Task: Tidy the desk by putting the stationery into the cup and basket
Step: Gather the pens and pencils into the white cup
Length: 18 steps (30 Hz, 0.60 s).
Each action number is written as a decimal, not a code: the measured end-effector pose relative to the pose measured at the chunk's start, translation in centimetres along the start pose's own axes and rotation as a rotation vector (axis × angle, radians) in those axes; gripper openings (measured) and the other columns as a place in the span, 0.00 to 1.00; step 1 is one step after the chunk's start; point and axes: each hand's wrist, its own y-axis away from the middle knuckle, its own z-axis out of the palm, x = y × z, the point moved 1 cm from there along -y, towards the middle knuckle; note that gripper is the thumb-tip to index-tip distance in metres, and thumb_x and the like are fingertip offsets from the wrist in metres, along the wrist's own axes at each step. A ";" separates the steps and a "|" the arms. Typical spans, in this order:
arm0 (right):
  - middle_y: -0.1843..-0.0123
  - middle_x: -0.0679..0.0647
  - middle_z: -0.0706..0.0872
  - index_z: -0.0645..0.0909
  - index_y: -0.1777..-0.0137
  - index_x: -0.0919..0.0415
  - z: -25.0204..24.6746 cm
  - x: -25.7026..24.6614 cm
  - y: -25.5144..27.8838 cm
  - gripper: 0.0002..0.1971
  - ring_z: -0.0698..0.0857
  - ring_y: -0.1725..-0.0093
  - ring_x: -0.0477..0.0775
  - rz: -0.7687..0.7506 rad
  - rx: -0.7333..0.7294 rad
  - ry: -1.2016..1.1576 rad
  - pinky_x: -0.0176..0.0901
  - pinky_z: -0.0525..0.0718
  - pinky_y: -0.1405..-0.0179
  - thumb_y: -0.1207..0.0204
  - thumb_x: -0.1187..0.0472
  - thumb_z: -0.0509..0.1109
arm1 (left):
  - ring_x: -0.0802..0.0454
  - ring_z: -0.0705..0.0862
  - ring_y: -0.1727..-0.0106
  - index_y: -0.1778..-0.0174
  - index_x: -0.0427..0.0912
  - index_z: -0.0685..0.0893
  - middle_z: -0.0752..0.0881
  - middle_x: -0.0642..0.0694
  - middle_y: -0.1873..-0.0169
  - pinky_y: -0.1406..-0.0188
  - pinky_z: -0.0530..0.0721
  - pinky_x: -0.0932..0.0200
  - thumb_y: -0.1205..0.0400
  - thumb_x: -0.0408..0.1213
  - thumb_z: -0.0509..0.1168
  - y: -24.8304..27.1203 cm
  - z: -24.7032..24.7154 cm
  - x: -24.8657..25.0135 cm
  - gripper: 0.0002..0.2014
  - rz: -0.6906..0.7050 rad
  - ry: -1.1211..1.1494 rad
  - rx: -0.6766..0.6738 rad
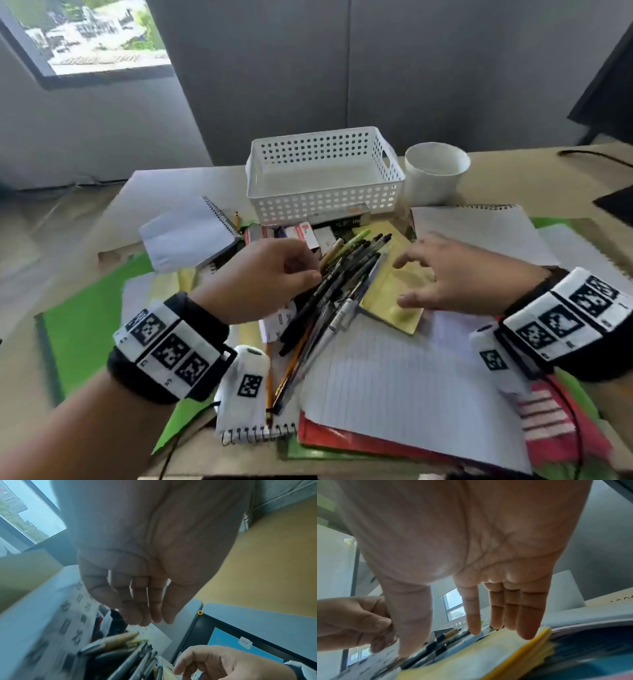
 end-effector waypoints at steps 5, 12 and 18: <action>0.42 0.42 0.72 0.80 0.34 0.42 1.4 -1.3 0.9 0.20 0.73 0.47 0.41 -0.045 -0.078 0.176 0.23 0.70 0.55 0.24 0.42 0.76 | 0.63 0.82 0.57 0.58 0.57 0.86 0.85 0.59 0.58 0.61 0.76 0.71 0.18 0.45 0.73 1.8 1.6 -0.5 0.04 -0.001 -0.184 0.047; 0.42 0.45 0.76 0.82 0.41 0.43 2.0 -3.3 0.9 0.20 0.78 0.48 0.48 0.029 -0.026 0.291 0.47 0.82 0.45 0.31 0.46 0.82 | 0.58 0.86 0.62 0.61 0.51 0.87 0.89 0.53 0.62 0.66 0.81 0.66 0.22 0.58 0.75 2.5 2.7 0.1 0.14 -0.111 -0.330 -0.105; 0.39 0.49 0.75 0.77 0.42 0.45 3.0 -3.9 0.3 0.17 0.81 0.46 0.54 0.095 -0.066 0.382 0.56 0.86 0.44 0.27 0.50 0.79 | 0.59 0.87 0.66 0.60 0.51 0.90 0.90 0.54 0.65 0.73 0.81 0.65 0.27 0.64 0.77 2.3 3.1 0.2 0.18 -0.146 -0.359 -0.139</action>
